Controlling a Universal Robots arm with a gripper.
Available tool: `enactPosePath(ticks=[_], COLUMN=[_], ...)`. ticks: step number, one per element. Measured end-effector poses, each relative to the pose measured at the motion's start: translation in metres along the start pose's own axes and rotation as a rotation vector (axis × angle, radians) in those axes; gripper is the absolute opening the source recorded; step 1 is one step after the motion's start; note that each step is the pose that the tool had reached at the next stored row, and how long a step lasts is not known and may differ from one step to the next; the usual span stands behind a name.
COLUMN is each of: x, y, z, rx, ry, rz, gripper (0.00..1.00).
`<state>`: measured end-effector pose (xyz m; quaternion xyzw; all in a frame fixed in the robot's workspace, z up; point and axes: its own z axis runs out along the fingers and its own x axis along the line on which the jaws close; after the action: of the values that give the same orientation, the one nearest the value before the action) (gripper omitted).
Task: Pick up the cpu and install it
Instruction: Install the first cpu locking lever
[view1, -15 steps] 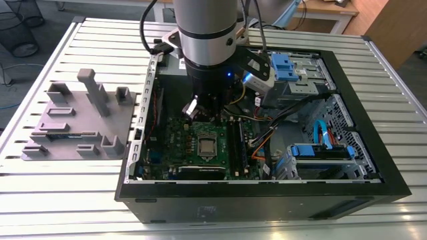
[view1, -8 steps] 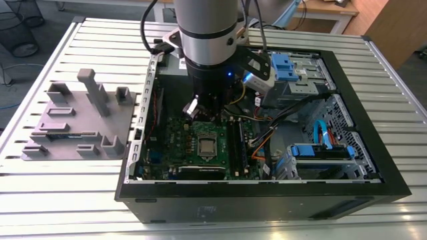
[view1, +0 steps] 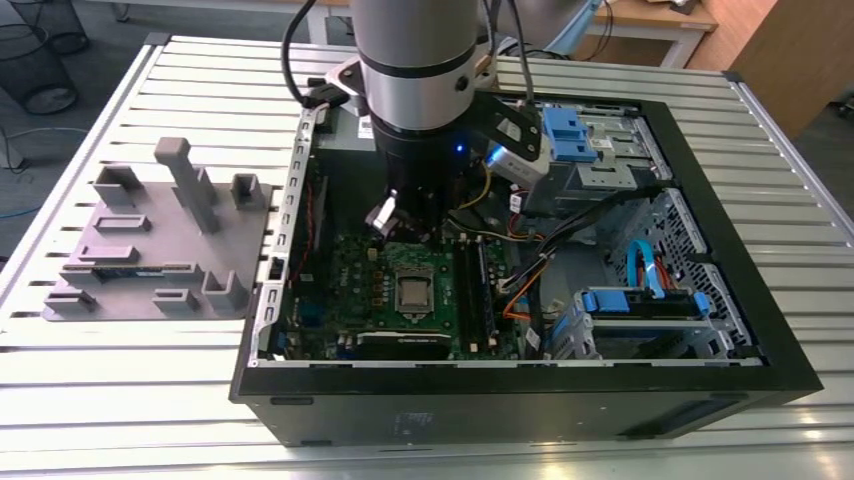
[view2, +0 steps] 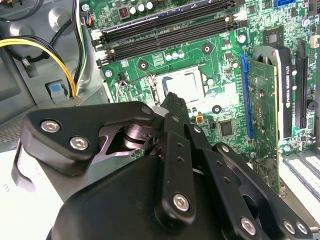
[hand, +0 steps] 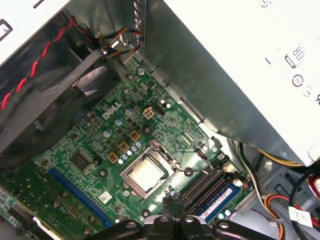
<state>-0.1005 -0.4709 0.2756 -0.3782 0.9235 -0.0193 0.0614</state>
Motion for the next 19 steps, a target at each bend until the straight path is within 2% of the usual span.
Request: enactPosePath(ticks=[2, 3, 9, 19], x=[0.0000, 0.0000, -0.0001, -0.0040], y=[-0.0001, -0.0001, -0.0001, 0.0015], z=[-0.0001, -0.0001, -0.0001, 0.0012], rx=[-0.0112, -0.0126, -0.0151, -0.0184], ry=[0.0116, 0.0132, 0.0156, 0.0124], rz=[0.000, 0.000, 0.000, 0.001], gripper=[0.11, 0.11, 0.11, 0.11])
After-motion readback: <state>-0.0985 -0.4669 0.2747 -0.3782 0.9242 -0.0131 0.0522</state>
